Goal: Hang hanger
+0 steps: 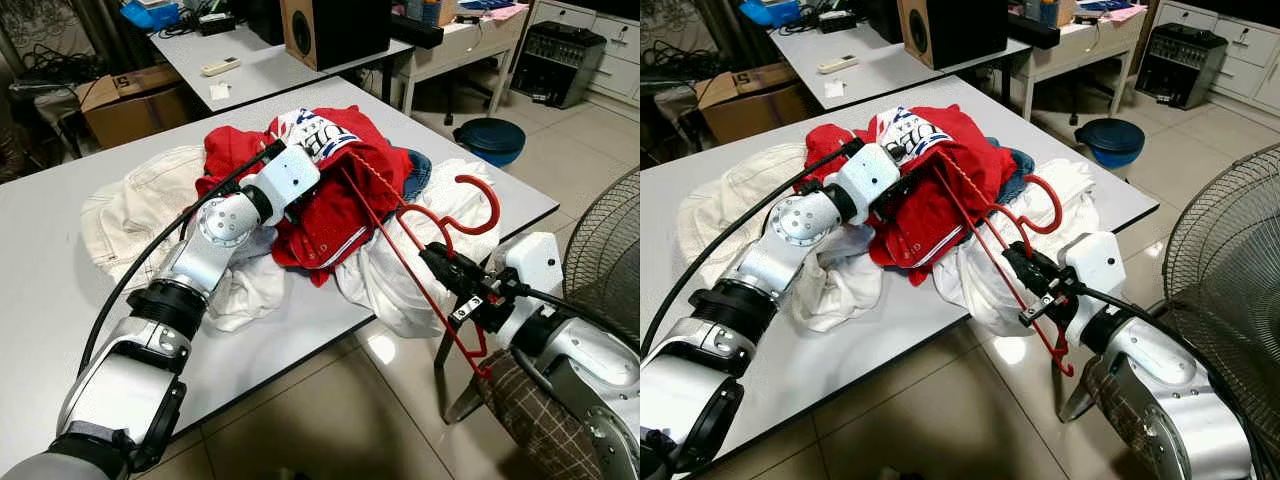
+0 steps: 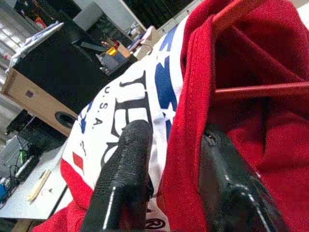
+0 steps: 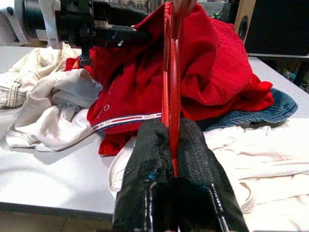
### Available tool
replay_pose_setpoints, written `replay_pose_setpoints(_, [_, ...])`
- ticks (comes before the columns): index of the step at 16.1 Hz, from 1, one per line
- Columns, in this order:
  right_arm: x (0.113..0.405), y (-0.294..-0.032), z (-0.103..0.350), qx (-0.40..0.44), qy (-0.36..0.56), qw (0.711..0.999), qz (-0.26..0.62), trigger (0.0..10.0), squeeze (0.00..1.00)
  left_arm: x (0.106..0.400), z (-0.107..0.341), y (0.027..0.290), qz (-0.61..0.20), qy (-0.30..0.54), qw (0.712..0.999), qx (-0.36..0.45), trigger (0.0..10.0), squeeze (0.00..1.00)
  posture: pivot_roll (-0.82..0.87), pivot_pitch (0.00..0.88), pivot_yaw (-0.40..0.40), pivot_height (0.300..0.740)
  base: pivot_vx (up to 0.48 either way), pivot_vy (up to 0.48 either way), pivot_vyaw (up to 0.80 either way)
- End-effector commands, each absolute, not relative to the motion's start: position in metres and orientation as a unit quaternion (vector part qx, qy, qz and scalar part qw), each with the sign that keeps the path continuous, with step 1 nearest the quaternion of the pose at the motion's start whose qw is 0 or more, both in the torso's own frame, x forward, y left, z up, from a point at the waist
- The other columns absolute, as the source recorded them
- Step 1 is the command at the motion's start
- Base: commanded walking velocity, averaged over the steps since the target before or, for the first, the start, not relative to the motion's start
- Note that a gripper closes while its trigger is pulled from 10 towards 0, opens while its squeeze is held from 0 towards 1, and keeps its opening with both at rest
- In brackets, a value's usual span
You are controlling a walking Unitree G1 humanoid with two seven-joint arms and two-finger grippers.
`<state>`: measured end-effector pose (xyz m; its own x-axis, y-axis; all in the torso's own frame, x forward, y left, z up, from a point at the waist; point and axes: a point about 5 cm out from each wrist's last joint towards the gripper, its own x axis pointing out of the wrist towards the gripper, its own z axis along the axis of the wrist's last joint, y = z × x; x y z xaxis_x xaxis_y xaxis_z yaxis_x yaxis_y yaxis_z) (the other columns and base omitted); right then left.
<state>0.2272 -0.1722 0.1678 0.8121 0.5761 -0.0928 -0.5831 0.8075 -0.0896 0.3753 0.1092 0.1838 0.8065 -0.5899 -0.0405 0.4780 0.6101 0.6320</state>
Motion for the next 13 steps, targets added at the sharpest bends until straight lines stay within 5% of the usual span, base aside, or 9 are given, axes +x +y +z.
replay_pose_setpoints(1, [0.227,-0.169,0.174,-0.059,0.014,0.947,0.314,10.0,0.0,0.377,0.188,0.11,-0.297,-0.089,0.892,0.33,0.0,0.0,-0.09,0.0,0.122,0.74,0.0,0.0,0.0])
replay_pose_setpoints(13, [0.223,-0.163,0.16,-0.046,0.045,0.951,0.302,10.0,0.0,0.38,0.222,0.105,-0.319,-0.121,0.902,0.264,0.0,0.0,-0.06,0.0,0.123,0.74,0.0,0.0,0.0])
